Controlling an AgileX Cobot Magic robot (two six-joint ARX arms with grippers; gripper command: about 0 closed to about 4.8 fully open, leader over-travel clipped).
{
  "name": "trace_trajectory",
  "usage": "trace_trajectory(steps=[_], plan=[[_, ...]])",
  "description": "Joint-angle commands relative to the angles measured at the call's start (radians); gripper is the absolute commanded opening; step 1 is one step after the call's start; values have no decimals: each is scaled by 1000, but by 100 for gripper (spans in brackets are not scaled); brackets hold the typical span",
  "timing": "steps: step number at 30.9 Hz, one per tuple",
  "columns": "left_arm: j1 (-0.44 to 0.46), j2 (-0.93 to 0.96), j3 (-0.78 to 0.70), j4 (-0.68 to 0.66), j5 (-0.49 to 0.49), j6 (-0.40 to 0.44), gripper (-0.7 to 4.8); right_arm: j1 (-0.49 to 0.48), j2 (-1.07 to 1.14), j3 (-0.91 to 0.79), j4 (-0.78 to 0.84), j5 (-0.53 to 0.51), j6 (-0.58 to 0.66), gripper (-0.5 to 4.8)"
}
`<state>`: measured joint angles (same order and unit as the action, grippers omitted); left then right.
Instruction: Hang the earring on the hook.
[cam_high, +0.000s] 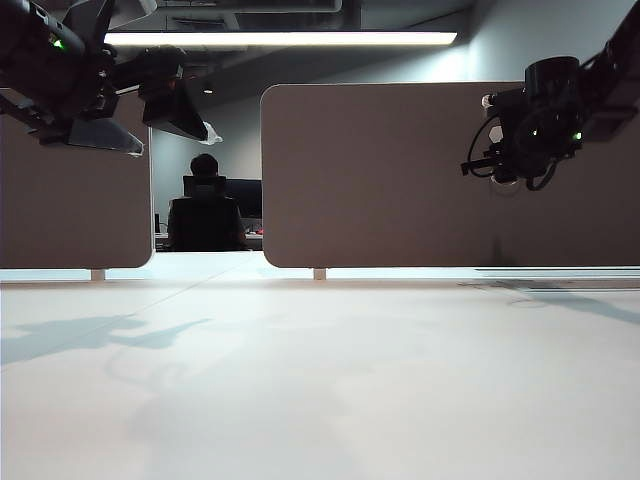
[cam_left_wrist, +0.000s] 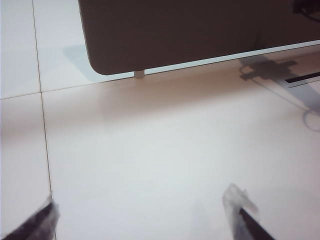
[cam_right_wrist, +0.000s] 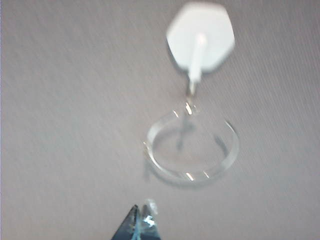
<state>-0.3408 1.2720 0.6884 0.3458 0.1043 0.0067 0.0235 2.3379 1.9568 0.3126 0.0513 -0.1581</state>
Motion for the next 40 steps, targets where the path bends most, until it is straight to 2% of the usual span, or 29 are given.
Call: trace_trajectory(steps=[1, 5, 8, 11, 14, 15, 16, 18, 21, 24, 26, 29, 33, 36, 40], plan=[[-1, -5, 4, 7, 1, 0, 479, -3, -69, 3, -109, 25, 5, -5], [-1, -15, 4, 9, 4, 0, 479, -7, -162, 2, -248, 2, 68, -5], [-1, -37, 4, 6, 16, -13, 465, -7, -261, -41, -343, -108, 93, -6], [-1, -81, 4, 6, 15, -44, 325, -5, -381, -148, -409, -206, 92, -6], [-1, -147, 4, -20, 15, -48, 105, 2, -541, -319, -445, -214, 95, -6], [-1, -177, 4, -37, 13, -48, 11, 5, -592, -375, -439, -214, 95, -6], [-1, -206, 4, -56, 9, -48, -3, 10, -660, -446, -428, -215, 96, -5], [-1, -275, 4, -106, -6, -48, -5, 11, -785, -568, -408, -229, 101, -6], [-1, -399, 4, -201, -87, -52, -6, 20, -969, -725, -366, -282, 114, -6], [-1, -524, 4, -314, -172, -68, -6, 38, -1136, -843, -360, -290, 116, -5], [-1, -599, 4, -386, -194, -88, -5, 42, -1241, -912, -364, -294, 116, -5], [-1, -720, 1, -512, -195, -97, -6, 44, -1380, -1015, -369, -302, 131, -6], [-1, -876, -18, -640, -192, -94, -6, 69, -1563, -1179, -369, -301, 222, -5], [-1, -1000, -74, -666, -190, -99, -5, 97, -1695, -1299, -362, -301, 225, -5], [-1, -1165, -200, -665, -175, -194, -5, 156, -1853, -1440, -357, -286, 225, -5]])
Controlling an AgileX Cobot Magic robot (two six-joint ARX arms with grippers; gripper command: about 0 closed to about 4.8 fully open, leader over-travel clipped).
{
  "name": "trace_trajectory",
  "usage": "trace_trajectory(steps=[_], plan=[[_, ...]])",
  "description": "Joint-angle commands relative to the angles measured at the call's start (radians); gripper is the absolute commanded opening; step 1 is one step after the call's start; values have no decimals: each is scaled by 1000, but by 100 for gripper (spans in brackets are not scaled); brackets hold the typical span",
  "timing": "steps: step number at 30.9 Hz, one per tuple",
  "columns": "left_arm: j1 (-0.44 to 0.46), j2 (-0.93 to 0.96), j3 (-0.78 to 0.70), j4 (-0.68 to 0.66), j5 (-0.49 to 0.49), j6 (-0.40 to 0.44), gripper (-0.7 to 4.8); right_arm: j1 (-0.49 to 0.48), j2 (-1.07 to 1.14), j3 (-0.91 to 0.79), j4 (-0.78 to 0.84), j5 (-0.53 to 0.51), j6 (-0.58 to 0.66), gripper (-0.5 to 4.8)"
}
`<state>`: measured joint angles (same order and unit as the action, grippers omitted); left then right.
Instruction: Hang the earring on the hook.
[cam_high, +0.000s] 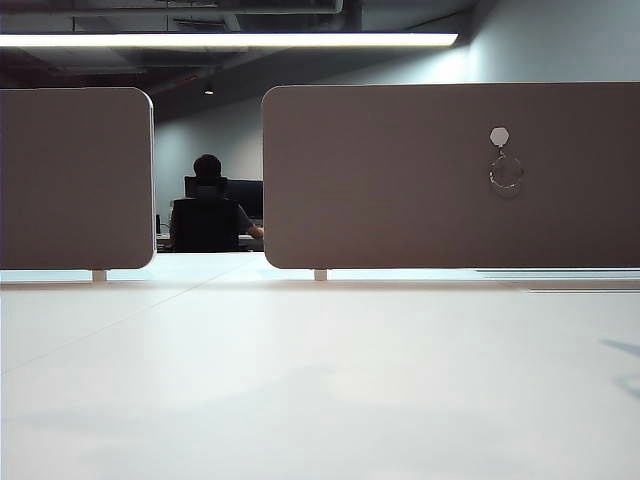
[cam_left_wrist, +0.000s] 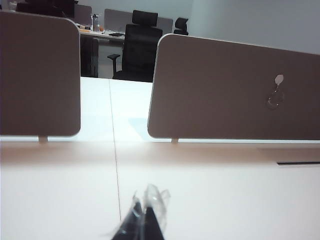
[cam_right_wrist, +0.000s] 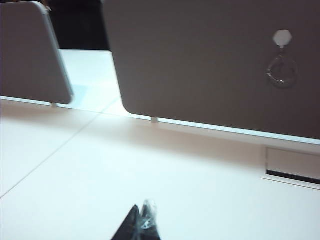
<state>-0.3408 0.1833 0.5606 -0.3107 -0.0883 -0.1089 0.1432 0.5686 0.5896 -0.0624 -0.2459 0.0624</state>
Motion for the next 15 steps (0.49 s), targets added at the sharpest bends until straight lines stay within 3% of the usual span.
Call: trace_trajectory(steps=[1, 6, 15], plan=[[-1, -119, -117, 5, 34, -101, -6, 50, -119, -104, 17, 19, 4, -5], [-1, -170, -270, 80, 78, -109, -5, 110, -290, -259, 20, 106, 5, -5], [0, -173, -415, 145, 62, -108, -5, 177, -495, -462, -4, 140, 30, -5]])
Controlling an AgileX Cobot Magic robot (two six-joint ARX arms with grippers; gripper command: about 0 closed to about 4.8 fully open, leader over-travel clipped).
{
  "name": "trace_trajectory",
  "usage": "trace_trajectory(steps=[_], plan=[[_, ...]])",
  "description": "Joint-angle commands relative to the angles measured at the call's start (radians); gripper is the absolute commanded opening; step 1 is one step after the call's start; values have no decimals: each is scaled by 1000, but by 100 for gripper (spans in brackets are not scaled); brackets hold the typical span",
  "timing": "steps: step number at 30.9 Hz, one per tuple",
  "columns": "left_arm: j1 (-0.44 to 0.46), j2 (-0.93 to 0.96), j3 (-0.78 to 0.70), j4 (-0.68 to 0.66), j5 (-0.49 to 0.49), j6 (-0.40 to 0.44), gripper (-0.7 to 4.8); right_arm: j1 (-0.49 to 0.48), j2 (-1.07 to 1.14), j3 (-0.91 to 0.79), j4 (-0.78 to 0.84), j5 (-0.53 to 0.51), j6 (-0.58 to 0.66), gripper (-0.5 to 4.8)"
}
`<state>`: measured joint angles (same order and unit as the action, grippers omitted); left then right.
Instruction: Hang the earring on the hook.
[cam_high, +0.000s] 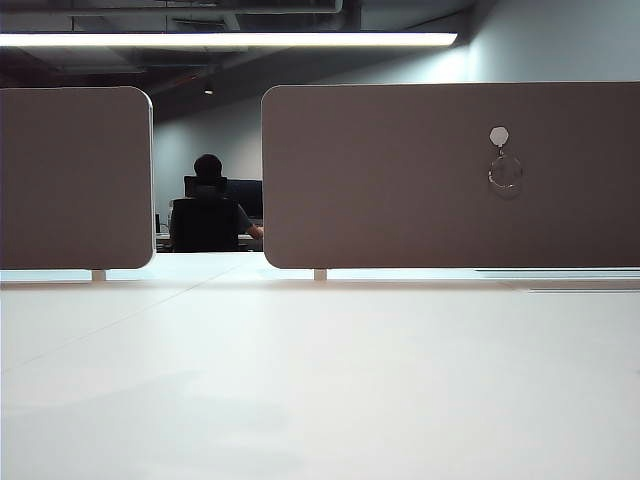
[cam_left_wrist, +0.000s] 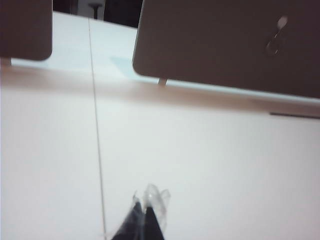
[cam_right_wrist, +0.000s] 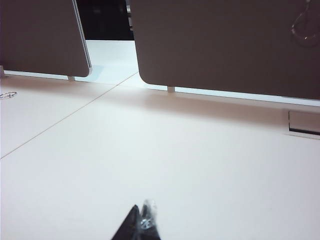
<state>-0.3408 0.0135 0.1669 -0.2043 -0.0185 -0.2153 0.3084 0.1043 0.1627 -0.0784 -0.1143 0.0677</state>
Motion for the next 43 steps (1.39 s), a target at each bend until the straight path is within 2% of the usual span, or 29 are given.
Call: trace_trajectory(steps=[1, 9, 18, 35, 38, 43], plan=[[0, -4, -34, 42, -7, -2, -5, 14, -42, -49, 7, 8, 29, -6], [0, -4, -89, 40, -31, -3, -5, 13, -100, -152, -7, -19, 123, -5], [0, -4, -159, 19, -31, -5, -6, 12, -102, -159, -90, -8, 116, -5], [2, -6, -159, 19, -23, -2, 3, 7, -102, -159, -82, -16, 121, 0], [34, -8, -159, 19, -2, -2, 3, -22, -102, -159, -82, -24, 121, -1], [190, -8, -159, 19, 13, -2, 3, -153, -102, -159, -81, -21, 121, -1]])
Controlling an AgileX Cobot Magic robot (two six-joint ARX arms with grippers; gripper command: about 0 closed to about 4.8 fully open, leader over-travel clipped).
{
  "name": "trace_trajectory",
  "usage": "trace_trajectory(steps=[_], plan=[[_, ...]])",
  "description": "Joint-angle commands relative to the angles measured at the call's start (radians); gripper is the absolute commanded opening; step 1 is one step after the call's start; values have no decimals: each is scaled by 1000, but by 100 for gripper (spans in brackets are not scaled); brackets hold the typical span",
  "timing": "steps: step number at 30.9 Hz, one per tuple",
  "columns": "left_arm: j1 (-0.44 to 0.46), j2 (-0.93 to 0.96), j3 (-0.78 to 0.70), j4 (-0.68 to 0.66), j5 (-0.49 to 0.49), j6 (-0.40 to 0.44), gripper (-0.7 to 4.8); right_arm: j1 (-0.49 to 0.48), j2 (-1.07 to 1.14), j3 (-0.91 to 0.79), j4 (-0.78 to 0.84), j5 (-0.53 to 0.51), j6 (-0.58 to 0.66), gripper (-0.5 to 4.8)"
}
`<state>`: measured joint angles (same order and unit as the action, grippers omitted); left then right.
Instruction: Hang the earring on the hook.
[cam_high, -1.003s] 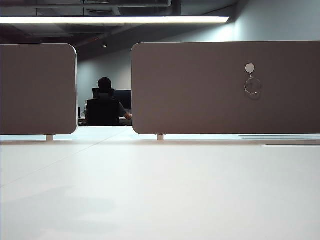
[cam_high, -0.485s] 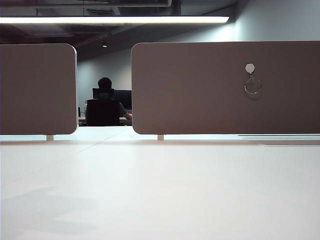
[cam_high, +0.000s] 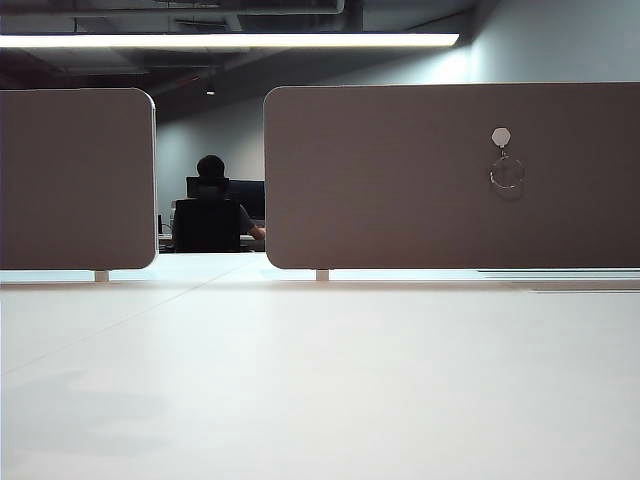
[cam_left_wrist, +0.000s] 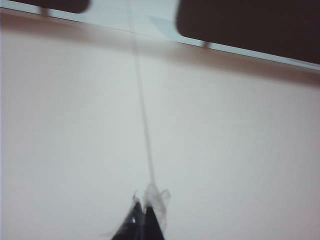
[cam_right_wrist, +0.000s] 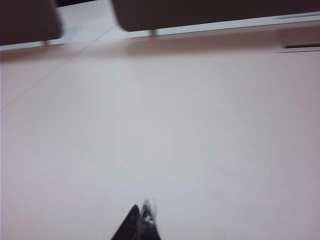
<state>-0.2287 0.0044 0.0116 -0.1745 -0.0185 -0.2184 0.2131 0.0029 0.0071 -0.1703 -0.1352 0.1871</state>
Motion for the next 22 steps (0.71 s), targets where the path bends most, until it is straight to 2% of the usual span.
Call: trace_trajectory(steps=[1, 5, 9, 22], plan=[[120, 1, -4, -11, 12, 1, 3, -87, -1, -3, 11, 0, 2, -1], [237, 1, -4, -11, 11, 1, 3, -204, -1, -3, 11, 3, 2, -1], [266, 1, -4, -11, 12, 1, 3, -266, -1, -3, 10, 3, 2, -1], [267, 1, -4, -11, 12, 1, 3, -270, -1, -3, 11, 3, 2, -1]])
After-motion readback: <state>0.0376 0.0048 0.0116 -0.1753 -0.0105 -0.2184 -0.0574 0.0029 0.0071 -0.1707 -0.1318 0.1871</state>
